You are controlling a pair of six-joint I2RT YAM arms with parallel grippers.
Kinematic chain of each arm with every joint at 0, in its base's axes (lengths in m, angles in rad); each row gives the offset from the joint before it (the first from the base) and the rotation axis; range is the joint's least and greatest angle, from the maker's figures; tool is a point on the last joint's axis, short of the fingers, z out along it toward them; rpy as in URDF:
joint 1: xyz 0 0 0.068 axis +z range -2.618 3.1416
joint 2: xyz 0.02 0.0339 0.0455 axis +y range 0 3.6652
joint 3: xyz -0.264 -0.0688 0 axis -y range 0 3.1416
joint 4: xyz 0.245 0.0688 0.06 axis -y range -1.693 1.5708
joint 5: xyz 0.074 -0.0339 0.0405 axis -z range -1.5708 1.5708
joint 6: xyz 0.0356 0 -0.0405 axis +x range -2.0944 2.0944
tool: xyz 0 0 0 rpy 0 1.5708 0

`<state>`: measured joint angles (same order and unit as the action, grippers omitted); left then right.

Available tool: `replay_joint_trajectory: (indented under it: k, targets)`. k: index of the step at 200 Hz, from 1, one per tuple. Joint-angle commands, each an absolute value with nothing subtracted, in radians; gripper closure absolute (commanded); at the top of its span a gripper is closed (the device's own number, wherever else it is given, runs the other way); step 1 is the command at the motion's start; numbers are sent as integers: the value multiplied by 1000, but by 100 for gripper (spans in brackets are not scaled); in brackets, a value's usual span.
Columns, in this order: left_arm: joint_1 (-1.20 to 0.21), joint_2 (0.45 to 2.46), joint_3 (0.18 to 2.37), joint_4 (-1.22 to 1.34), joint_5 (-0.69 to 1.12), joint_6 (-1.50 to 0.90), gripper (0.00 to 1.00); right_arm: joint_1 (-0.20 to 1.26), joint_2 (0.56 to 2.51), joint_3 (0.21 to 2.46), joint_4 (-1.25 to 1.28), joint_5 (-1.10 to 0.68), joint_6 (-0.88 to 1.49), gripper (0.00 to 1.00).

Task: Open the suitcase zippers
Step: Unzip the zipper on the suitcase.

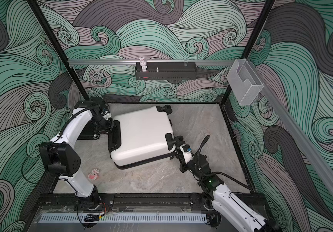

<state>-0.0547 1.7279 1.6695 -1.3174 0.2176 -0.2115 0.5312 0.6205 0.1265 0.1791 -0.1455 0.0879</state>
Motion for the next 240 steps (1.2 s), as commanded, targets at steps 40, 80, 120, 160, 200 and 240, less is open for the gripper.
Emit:
replay_joint_trajectory:
  k: [40,80,120,160,200,240]
  targets:
    - [-50,1595,1585,-1313,250,-62,93,305,756,184,324,-261,208,100]
    - [-51,1518,1493,-1251,333,-4,94,212,971,308,388,-445,191,100]
    - [-57,1486,1466,-1237,347,42,95,164,1127,421,433,-518,175,100]
    - [-72,1471,1489,-1241,318,42,77,148,1187,486,427,-592,143,100]
    - [-126,1437,1635,-1222,280,38,48,213,1062,433,309,-579,68,100]
    - [-263,1346,1696,-1096,253,69,44,318,920,362,267,-520,72,100]
